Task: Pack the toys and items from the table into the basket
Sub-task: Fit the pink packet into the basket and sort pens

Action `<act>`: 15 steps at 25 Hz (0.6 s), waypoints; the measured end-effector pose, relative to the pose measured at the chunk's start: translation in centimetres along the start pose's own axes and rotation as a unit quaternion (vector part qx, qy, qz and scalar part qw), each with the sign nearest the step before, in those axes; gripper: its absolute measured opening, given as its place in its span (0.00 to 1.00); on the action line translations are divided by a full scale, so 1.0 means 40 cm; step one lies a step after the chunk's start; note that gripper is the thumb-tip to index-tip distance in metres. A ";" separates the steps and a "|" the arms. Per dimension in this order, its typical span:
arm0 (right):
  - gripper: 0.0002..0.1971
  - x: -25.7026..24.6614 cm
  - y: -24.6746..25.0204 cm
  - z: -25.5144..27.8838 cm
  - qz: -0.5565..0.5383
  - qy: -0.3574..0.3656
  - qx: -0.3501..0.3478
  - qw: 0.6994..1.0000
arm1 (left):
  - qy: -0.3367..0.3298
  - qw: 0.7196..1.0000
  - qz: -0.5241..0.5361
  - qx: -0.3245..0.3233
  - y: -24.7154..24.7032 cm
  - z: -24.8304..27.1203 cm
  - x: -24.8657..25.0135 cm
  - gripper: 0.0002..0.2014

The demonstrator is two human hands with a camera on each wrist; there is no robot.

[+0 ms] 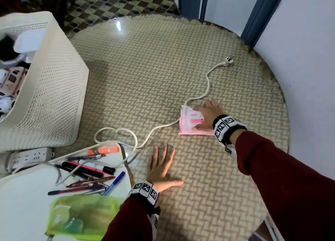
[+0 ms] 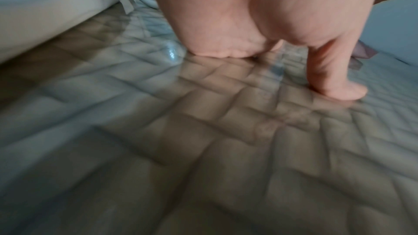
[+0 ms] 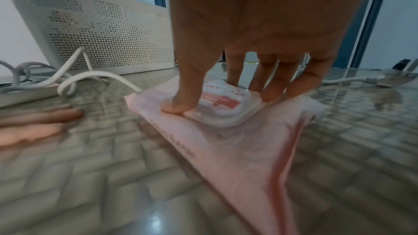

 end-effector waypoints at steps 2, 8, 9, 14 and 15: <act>0.41 0.000 0.000 0.016 -0.023 -0.002 0.022 1.000 | 0.001 1.000 -0.001 -0.002 -0.001 -0.001 0.000 0.56; 0.44 0.017 -0.032 0.097 -0.168 -0.069 0.037 0.983 | 0.000 1.000 0.008 -0.006 -0.001 0.000 -0.001 0.57; 0.45 0.030 -0.048 0.117 -0.209 -0.095 0.034 0.973 | 0.000 1.000 0.007 -0.005 -0.001 0.001 0.000 0.57; 0.38 0.069 -0.118 0.227 -0.401 -0.180 0.067 0.896 | -0.013 1.000 0.021 -0.002 -0.002 0.000 -0.001 0.56; 0.34 0.072 -0.120 0.255 -0.433 -0.191 0.095 0.876 | -0.018 1.000 0.025 -0.003 -0.002 -0.001 -0.001 0.56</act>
Point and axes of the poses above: each hand's wrist, its own z-axis away from the middle knuckle, its own y-axis out of the back of the hand, x = y × z, the point moved 8 cm from there along -z, towards the middle knuckle, and after that the axes turned 5 degrees about y, right-handed, at the moved point
